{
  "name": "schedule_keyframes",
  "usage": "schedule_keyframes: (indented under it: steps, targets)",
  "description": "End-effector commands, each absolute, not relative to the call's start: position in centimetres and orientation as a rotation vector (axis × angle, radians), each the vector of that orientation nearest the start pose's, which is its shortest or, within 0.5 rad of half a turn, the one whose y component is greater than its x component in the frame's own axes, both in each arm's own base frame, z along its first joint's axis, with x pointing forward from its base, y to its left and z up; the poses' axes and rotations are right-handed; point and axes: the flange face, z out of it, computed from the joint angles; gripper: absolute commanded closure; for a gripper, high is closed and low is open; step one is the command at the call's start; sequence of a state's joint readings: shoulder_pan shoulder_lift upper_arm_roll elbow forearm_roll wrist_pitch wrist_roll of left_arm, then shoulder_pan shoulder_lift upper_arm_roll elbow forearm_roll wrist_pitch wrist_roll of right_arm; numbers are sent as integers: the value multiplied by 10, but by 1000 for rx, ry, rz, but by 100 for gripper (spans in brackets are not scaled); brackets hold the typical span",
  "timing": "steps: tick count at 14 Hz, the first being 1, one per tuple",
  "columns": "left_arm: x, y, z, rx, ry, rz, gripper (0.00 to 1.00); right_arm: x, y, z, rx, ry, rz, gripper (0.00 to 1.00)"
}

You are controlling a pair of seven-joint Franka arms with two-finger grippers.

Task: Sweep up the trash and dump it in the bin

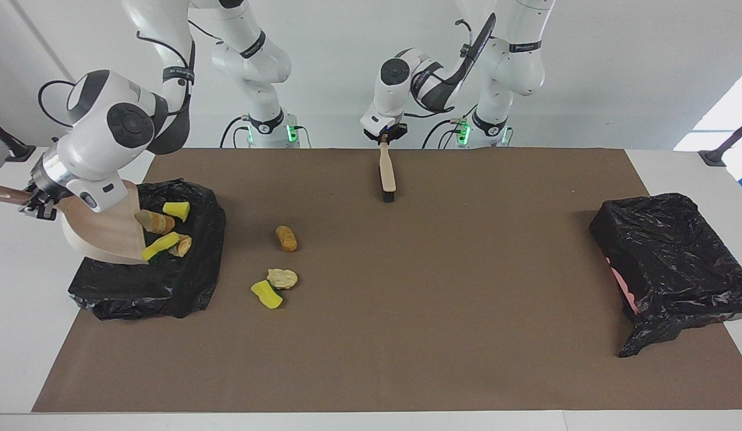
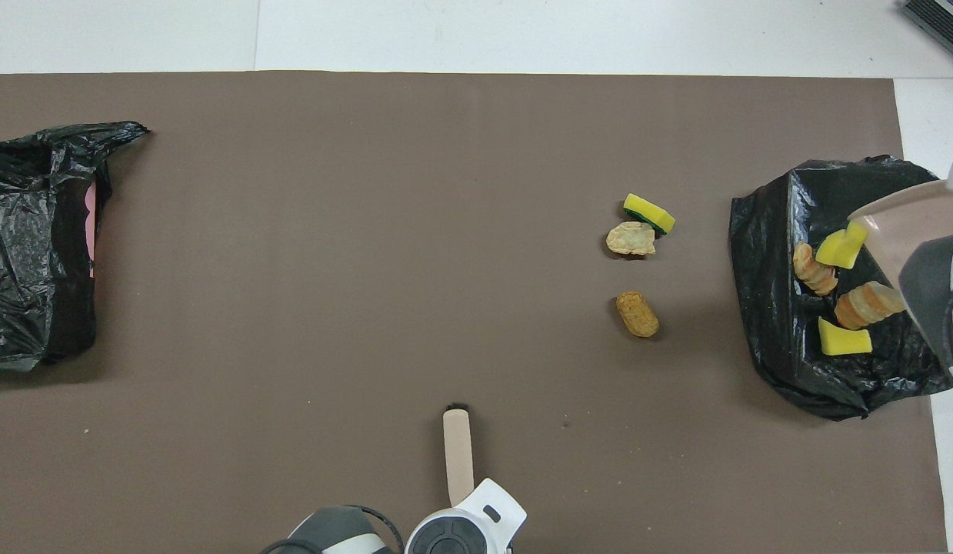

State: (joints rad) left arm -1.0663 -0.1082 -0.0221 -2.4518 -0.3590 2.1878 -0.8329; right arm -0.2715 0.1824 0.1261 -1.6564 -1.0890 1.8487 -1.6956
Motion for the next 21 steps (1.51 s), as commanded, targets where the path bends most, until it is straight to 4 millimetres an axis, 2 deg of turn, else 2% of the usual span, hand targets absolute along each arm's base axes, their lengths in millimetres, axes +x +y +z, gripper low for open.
schedule_keyframes:
  steps: [1,2,5,7,9,10,11,12,13,14,15,16,18,19,21]
  targets:
    - [206,-406,329,-3147,30,509,55,606,-169,583,1438,1762,-1010,100]
    - [213,-408,331,-3155,23,504,37,601,-168,597,1526,1704,-969,100]
    - [264,-399,351,-3210,-47,451,0,591,-150,609,1702,1602,-874,100]
    - [310,-387,377,-3216,-27,332,0,578,-140,623,1931,1432,-726,100]
    - [352,-378,390,-3131,106,207,0,577,-110,613,2148,1259,-569,100]
    - [382,-368,396,-3111,98,153,0,576,-96,608,2268,1162,-480,100]
    - [410,-361,402,-3108,81,100,0,575,-75,602,2374,1067,-396,100]
    - [433,-357,411,-3105,95,46,0,576,-43,596,2472,954,-313,100]
    - [458,-345,417,-3100,83,2,0,576,-20,589,2542,837,-273,100]
    - [477,-335,431,-3106,83,-48,0,578,4,579,2606,749,-237,100]
    - [495,-320,446,-3118,83,-86,0,585,29,559,2697,675,-224,100]
    - [511,-303,463,-3126,103,-120,0,592,57,537,2773,568,-218,100]
    - [531,-277,507,-3128,166,-168,0,600,131,502,2871,372,-157,100]
    - [542,-257,530,-3124,166,-173,0,605,156,490,2936,289,-133,100]
    - [553,-220,573,-3110,207,-167,0,621,187,467,3045,80,-110,100]
